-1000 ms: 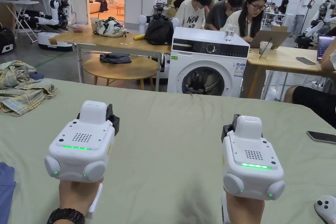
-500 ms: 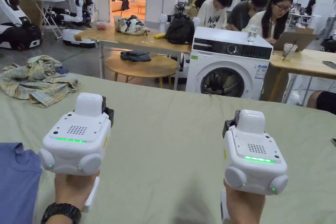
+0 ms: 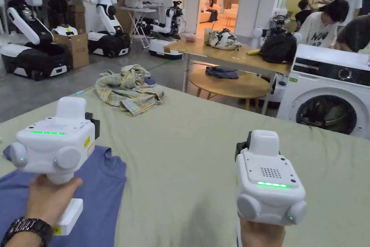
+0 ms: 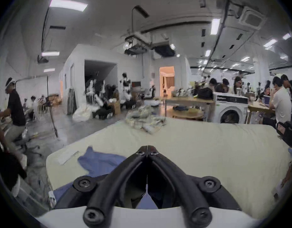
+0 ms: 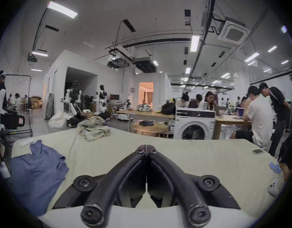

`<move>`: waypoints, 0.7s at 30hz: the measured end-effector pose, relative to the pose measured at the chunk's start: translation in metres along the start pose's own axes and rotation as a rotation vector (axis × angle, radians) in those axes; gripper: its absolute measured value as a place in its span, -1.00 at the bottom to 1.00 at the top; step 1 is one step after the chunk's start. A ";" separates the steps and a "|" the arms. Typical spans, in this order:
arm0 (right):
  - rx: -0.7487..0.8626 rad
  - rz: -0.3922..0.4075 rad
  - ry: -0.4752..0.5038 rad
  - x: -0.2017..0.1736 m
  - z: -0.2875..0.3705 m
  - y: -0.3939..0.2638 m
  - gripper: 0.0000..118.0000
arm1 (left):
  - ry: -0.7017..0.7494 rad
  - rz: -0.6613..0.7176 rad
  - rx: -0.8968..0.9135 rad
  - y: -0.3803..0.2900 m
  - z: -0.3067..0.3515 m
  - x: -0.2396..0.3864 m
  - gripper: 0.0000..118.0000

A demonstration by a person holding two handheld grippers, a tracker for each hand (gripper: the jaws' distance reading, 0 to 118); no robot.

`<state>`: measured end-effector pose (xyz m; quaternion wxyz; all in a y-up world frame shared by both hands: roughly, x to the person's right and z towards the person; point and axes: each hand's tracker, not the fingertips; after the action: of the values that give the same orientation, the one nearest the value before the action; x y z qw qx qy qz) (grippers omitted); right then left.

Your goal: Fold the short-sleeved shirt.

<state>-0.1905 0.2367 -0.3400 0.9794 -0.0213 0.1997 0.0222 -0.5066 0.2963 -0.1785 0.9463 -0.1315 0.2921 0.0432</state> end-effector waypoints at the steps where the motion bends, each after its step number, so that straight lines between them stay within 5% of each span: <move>1: -0.011 0.003 0.022 -0.008 -0.001 -0.002 -1.00 | 0.000 0.024 -0.050 -0.002 -0.004 -0.013 -1.00; 8: -0.045 0.049 0.095 -0.034 -0.003 -0.017 -1.00 | -0.058 0.016 -0.417 -0.023 -0.052 -0.056 -0.97; 9: -0.051 0.057 0.099 -0.035 -0.004 -0.019 -1.00 | -0.055 0.012 -0.446 -0.027 -0.059 -0.058 -0.70; 10: -0.056 0.062 0.099 -0.035 -0.004 -0.021 -1.00 | -0.052 0.004 -0.482 -0.029 -0.065 -0.058 -0.12; 11: -0.057 0.066 0.099 -0.034 -0.004 -0.022 -1.00 | -0.063 0.004 -0.517 -0.033 -0.071 -0.058 0.13; 21: -0.119 0.076 0.075 -0.017 -0.011 -0.036 -1.00 | -0.098 0.032 -0.704 -0.073 -0.112 -0.049 0.06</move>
<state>-0.2087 0.1999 -0.3423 0.9667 -0.0725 0.2350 0.0704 -0.5959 0.1953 -0.2231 0.8550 -0.4428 0.2156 0.1622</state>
